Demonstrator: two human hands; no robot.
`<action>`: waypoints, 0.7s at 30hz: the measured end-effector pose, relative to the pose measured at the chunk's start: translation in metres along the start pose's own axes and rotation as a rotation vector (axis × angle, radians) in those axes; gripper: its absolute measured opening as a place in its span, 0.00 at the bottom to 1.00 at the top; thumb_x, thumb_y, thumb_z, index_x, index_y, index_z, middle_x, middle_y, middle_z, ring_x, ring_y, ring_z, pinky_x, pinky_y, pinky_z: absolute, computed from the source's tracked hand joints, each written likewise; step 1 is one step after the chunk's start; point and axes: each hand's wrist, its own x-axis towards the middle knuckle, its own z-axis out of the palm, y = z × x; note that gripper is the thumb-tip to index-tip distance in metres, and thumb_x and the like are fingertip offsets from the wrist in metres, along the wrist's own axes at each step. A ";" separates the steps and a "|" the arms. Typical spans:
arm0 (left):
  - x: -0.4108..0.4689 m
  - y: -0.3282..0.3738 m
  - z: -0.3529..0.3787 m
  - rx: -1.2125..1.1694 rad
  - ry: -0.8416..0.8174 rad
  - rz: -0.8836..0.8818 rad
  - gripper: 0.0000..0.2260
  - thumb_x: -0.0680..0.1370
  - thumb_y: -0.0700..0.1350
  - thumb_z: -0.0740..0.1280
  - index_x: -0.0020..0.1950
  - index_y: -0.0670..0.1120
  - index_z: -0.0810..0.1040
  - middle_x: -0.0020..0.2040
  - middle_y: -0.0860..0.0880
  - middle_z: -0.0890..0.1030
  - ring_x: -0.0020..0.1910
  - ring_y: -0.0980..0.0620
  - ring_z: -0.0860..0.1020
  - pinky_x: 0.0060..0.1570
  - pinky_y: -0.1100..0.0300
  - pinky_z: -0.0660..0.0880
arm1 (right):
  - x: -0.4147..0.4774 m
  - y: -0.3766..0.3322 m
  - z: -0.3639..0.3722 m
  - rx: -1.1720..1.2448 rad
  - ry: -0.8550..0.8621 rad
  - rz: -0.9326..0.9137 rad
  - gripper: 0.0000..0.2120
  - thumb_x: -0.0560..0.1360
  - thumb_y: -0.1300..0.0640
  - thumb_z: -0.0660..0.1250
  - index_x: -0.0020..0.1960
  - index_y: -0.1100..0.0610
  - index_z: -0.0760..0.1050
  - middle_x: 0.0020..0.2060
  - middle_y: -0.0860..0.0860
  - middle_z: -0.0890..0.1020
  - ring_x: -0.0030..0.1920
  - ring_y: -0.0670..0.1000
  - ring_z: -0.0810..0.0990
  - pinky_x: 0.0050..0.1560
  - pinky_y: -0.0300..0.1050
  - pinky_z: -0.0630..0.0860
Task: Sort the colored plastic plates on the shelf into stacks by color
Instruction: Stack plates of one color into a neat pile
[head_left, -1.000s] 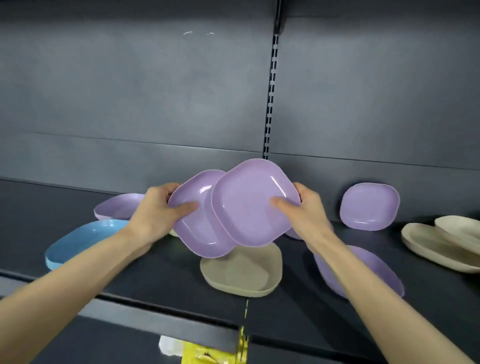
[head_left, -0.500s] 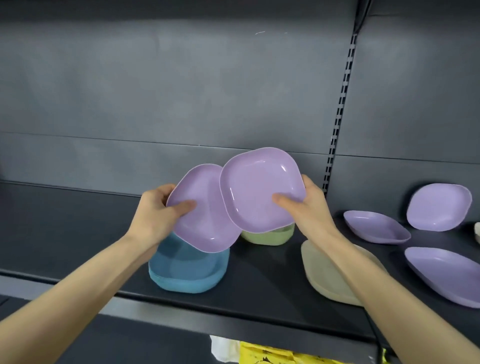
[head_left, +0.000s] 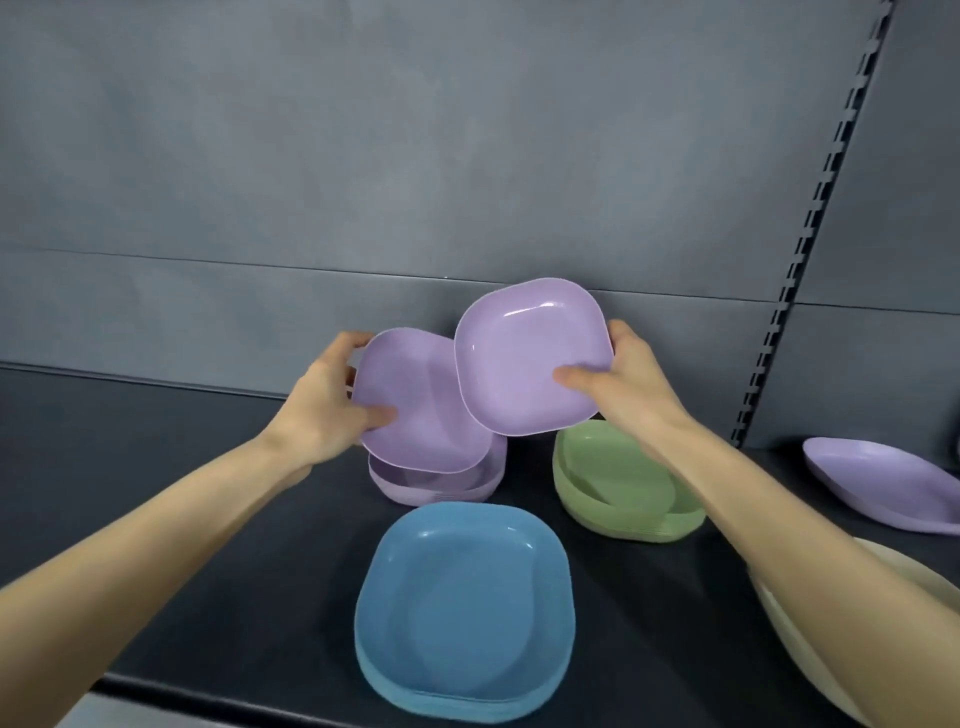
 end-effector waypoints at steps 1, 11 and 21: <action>0.005 -0.004 0.000 0.009 -0.041 0.011 0.32 0.70 0.32 0.70 0.68 0.55 0.65 0.51 0.46 0.78 0.50 0.45 0.78 0.41 0.55 0.78 | 0.003 0.002 0.003 -0.019 -0.007 0.005 0.18 0.71 0.63 0.69 0.58 0.57 0.68 0.51 0.51 0.77 0.50 0.53 0.77 0.45 0.46 0.74; 0.051 -0.043 0.007 0.259 -0.312 0.060 0.37 0.67 0.38 0.75 0.71 0.56 0.64 0.58 0.51 0.76 0.57 0.47 0.76 0.58 0.53 0.74 | 0.026 0.017 0.024 -0.148 0.005 0.017 0.30 0.69 0.66 0.70 0.67 0.52 0.65 0.55 0.47 0.75 0.57 0.53 0.74 0.52 0.45 0.72; 0.065 -0.056 0.015 0.352 -0.449 0.121 0.49 0.63 0.55 0.78 0.76 0.48 0.55 0.68 0.49 0.63 0.69 0.51 0.64 0.66 0.59 0.65 | 0.034 0.018 0.045 -0.156 0.001 0.063 0.30 0.69 0.67 0.70 0.67 0.51 0.65 0.54 0.47 0.76 0.55 0.52 0.76 0.51 0.45 0.75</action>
